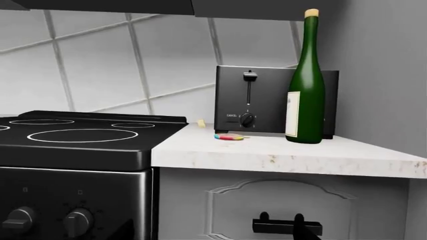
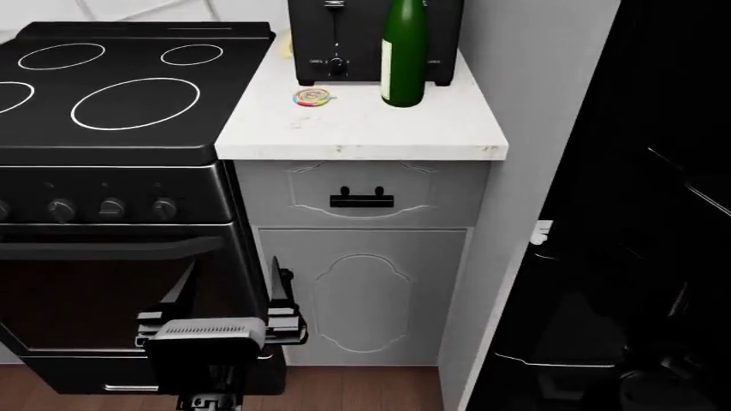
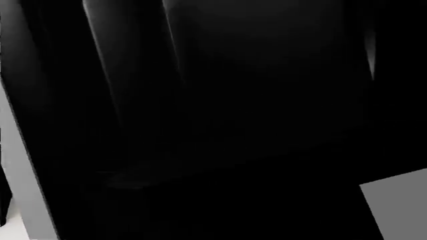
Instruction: Close the fridge doors
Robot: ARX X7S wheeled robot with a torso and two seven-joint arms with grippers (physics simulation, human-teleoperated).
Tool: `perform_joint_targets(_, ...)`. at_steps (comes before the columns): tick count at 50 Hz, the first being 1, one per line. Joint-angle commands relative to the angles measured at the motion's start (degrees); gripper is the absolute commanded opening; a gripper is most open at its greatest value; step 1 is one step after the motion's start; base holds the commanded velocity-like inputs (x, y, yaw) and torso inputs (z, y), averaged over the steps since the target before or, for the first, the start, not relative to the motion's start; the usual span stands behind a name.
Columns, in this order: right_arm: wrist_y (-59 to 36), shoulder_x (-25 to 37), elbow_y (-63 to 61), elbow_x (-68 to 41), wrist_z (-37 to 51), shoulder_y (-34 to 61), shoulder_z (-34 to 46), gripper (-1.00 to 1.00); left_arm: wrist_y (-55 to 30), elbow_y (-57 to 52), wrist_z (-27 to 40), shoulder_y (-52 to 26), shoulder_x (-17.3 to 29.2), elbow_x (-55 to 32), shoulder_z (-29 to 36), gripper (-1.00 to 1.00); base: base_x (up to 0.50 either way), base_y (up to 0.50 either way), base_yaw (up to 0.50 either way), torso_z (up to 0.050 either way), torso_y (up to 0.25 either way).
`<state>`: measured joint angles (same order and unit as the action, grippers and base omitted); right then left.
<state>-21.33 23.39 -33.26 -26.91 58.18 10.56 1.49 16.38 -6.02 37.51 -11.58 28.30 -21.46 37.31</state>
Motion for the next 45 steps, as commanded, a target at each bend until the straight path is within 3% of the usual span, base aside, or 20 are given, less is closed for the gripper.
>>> perform_joint_targets(1,-0.24,0.95,0.14,2.33,2.91,1.45,-4.39,1.0,-0.06,-0.06,-0.02,-0.04,-0.05,-0.02,0.03,1.0,0.0,0.0,0.0,0.0,0.0)
perform_joint_targets(18,-0.54,3.9,2.7,1.51,1.88,1.93,-8.07,1.0,-0.05,-0.41,0.12,0.07,-0.03,0.06,-0.01,1.0,0.0,0.0,0.0,0.0,0.001)
perform_joint_targets(45,-9.9,10.07,3.87,-2.7,0.88,9.65,-10.5,1.0,-0.16,-0.44,0.2,0.11,-0.09,0.17,0.02,1.0,0.0,0.0,0.0,0.001,0.002)
